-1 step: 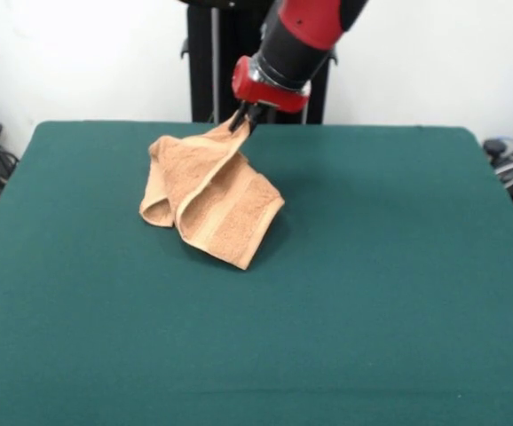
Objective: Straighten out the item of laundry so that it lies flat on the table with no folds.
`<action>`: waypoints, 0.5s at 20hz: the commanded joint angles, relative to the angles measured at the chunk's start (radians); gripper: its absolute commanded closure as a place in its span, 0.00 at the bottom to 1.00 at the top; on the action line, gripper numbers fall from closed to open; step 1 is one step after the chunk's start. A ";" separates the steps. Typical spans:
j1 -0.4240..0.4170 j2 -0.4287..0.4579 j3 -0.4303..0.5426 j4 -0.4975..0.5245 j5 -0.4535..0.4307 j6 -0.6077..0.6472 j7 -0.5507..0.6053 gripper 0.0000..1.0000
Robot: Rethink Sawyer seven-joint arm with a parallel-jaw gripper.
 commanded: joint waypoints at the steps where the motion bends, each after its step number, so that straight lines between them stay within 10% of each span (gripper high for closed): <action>1: 0.042 0.053 0.030 -0.104 0.088 0.097 0.231 1.00; 10: 0.124 0.058 -0.016 -0.146 0.133 0.194 0.249 1.00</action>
